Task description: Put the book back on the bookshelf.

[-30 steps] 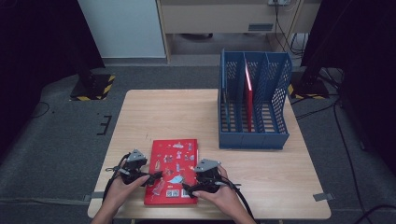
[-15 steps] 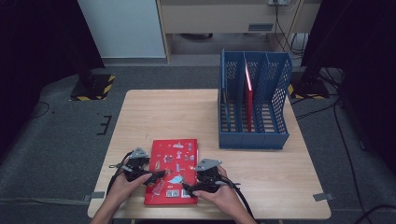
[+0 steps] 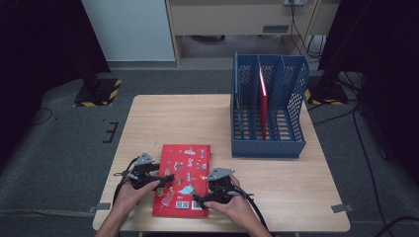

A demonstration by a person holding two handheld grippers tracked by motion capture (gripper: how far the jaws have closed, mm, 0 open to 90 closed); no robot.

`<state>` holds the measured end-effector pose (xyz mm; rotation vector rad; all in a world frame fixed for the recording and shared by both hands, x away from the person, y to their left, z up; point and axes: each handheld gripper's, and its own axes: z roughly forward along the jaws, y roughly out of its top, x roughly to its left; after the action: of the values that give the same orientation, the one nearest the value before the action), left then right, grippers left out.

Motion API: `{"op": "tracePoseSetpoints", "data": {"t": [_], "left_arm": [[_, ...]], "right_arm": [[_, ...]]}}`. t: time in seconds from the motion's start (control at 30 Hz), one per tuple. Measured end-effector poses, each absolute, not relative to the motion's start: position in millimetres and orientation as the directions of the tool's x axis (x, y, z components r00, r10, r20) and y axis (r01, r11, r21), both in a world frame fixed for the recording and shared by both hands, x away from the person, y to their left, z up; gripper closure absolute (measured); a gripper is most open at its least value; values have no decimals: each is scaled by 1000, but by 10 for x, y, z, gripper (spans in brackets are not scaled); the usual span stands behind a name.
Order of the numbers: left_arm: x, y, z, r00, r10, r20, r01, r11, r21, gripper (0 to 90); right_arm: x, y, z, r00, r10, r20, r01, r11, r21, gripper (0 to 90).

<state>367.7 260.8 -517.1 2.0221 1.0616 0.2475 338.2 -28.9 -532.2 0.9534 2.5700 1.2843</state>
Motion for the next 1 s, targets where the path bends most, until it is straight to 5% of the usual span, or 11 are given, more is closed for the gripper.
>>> {"op": "tracePoseSetpoints", "data": {"t": [0.57,1.0], "left_arm": [[3677,2577,-5153,641,742,-196,597,-321,735,256],[3663,2595,-5090,642,741,-197,584,-305,752,305]], "right_arm": [[3529,-273,-5358,-764,598,243,542,391,744,6],[3591,-285,-5253,-742,625,241,556,374,742,79]]}}
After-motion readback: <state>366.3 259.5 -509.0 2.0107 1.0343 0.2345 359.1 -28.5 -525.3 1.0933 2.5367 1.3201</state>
